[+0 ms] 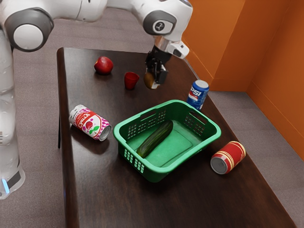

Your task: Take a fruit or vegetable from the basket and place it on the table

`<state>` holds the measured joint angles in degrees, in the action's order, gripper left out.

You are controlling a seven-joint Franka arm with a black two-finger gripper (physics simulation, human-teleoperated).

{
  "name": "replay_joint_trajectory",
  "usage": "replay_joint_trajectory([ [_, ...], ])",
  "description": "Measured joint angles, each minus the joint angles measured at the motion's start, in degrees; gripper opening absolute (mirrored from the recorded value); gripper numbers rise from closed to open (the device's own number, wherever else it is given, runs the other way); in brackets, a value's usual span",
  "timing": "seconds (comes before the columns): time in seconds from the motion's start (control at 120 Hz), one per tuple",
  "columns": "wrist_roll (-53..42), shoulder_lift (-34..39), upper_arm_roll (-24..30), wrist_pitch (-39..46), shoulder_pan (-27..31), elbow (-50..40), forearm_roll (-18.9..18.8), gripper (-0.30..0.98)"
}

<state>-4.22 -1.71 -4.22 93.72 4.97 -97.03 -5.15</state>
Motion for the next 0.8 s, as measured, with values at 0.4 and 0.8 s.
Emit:
replay_joint_trajectory([
  [0.4,2.29,-0.21,-1.69,-2.57,-1.93,0.11,0.73,0.61],
  [0.8,4.41,-0.08,-4.1,-4.67,-3.3,0.06,1.25,0.63],
])
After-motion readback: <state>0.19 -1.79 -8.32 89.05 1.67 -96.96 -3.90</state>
